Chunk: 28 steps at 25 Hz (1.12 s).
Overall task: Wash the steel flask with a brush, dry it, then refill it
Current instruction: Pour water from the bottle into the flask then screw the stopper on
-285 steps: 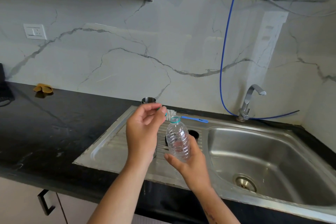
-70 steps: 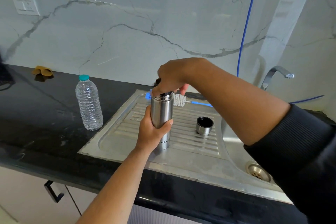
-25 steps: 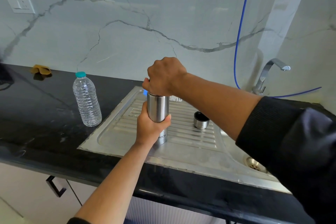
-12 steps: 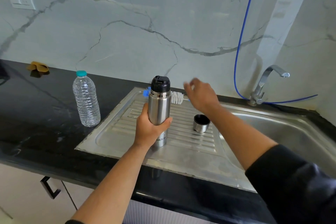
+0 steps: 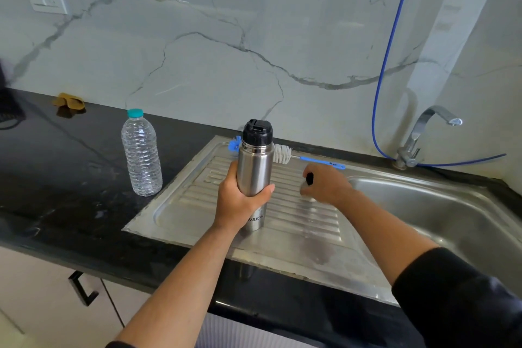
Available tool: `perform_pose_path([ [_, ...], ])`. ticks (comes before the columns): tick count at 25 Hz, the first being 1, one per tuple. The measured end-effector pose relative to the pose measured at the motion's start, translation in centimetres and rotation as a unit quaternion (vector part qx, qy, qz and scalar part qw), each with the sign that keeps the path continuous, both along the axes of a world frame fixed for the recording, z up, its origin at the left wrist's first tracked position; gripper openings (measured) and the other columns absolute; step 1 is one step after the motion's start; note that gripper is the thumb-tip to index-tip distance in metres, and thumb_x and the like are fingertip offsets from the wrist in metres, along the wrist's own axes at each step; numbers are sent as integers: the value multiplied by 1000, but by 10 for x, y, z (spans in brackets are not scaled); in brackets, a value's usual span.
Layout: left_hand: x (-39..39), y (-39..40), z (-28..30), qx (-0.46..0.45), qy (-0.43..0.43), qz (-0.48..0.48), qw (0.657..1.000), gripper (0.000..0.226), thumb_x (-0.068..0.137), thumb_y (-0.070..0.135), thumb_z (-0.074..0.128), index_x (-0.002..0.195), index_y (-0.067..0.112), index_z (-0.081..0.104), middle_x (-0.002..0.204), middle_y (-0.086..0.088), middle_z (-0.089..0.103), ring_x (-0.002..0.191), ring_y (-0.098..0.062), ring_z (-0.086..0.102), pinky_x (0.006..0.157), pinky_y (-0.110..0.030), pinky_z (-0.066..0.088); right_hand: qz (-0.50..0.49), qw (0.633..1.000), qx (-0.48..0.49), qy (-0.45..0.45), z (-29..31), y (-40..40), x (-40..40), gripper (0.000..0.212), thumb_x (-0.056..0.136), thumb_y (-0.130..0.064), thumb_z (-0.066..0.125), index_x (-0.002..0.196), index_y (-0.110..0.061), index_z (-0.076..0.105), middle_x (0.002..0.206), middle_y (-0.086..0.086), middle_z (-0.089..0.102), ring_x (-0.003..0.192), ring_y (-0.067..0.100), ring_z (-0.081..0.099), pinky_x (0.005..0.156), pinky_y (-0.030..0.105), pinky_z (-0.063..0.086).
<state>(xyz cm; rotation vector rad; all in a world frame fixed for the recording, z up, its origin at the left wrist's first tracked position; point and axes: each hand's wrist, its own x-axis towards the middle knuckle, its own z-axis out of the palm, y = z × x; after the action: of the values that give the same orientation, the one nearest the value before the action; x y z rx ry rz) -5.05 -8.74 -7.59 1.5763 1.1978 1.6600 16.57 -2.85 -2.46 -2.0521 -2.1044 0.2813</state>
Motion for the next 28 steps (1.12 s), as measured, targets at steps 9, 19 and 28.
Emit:
perform_pose_path([
  [9,1,1,-1,-8,-11,-2,1000,58,75,20,91,119,33,56,99,6,69,87,-6,69,70,-21,59,100,820,267,496,123,-28,-99,29,94,-42,62,118,-30,72,116,0,66,105,16,65,80,32,57],
  [19,0,1,-1,0,-11,-9,1000,61,76,23,90,126,29,55,102,7,68,91,-4,68,72,-19,59,233,876,210,366,97,-50,-92,43,88,-27,77,128,-26,60,116,-10,64,97,1,64,77,11,51],
  [28,0,0,-2,-17,-19,-6,1000,59,75,23,91,120,37,55,99,7,69,87,-7,70,69,-22,60,291,953,75,32,149,-47,-95,50,80,-42,81,115,-27,50,88,-8,59,76,10,61,58,18,41],
])
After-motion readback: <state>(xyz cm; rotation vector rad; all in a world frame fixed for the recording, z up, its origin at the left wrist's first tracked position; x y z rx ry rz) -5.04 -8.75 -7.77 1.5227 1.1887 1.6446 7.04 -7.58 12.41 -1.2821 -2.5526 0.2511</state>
